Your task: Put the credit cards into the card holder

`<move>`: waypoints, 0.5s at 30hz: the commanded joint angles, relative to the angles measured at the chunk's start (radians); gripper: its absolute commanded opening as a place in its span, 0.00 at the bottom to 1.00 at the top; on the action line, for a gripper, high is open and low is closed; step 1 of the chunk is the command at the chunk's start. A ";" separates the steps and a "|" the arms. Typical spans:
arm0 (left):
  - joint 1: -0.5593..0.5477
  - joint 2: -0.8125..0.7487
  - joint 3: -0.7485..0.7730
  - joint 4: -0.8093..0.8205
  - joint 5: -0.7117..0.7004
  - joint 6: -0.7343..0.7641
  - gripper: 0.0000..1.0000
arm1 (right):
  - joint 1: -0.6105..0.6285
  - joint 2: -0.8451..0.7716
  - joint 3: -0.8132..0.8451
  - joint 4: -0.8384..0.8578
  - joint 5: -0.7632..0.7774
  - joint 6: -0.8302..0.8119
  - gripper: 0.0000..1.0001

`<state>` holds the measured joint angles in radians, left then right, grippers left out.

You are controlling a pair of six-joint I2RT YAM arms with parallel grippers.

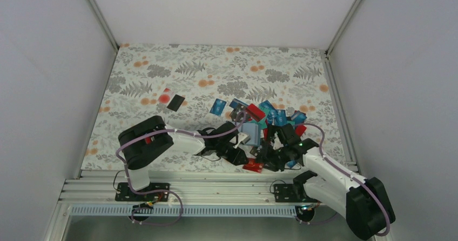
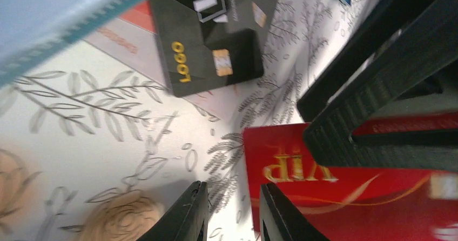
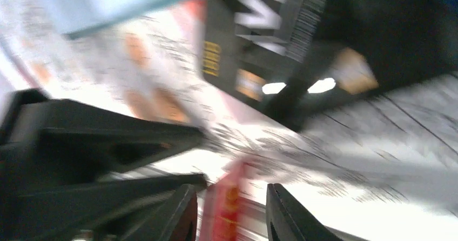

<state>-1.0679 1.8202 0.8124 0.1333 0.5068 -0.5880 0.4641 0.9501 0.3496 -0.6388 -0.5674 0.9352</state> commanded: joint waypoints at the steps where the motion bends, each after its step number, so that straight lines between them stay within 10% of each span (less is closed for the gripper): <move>1: -0.015 0.043 -0.035 -0.035 0.035 -0.018 0.25 | -0.001 -0.026 0.027 0.202 -0.059 -0.006 0.32; 15: 0.008 0.045 -0.021 -0.039 0.030 -0.027 0.25 | -0.001 0.045 0.022 0.125 -0.057 -0.118 0.16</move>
<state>-1.0679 1.8282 0.8066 0.1482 0.5526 -0.6136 0.4637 0.9733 0.3603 -0.4831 -0.6250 0.8799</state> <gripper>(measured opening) 0.249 0.162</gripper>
